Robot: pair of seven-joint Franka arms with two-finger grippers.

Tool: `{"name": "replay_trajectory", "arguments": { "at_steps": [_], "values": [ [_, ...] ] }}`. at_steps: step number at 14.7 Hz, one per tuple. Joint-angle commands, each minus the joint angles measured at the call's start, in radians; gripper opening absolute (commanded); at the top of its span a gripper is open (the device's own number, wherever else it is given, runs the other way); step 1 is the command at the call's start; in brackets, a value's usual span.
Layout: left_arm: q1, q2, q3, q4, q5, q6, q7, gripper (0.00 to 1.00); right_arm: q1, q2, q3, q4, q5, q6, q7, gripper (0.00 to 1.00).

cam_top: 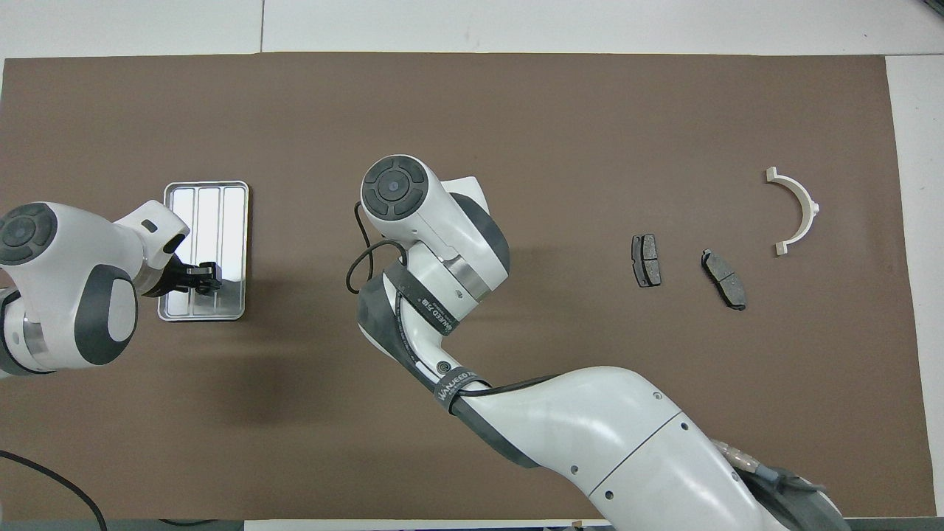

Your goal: Place bearing gear from tray to pile

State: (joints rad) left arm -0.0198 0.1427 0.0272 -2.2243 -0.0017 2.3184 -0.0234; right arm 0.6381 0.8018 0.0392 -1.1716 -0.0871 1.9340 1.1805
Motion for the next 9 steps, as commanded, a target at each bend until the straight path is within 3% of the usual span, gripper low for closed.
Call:
{"name": "replay_trajectory", "arguments": {
  "at_steps": [1,9],
  "values": [
    [-0.003,-0.038,0.003,-0.044,-0.006,0.019,-0.017,0.52,0.017,0.037,-0.001,0.040,-0.031,0.002,0.033,1.00],
    [0.000,-0.040,0.003,-0.052,-0.004,0.033,-0.015,0.48,0.020,0.056,0.002,0.021,-0.028,0.046,0.037,1.00]
  ]
}}
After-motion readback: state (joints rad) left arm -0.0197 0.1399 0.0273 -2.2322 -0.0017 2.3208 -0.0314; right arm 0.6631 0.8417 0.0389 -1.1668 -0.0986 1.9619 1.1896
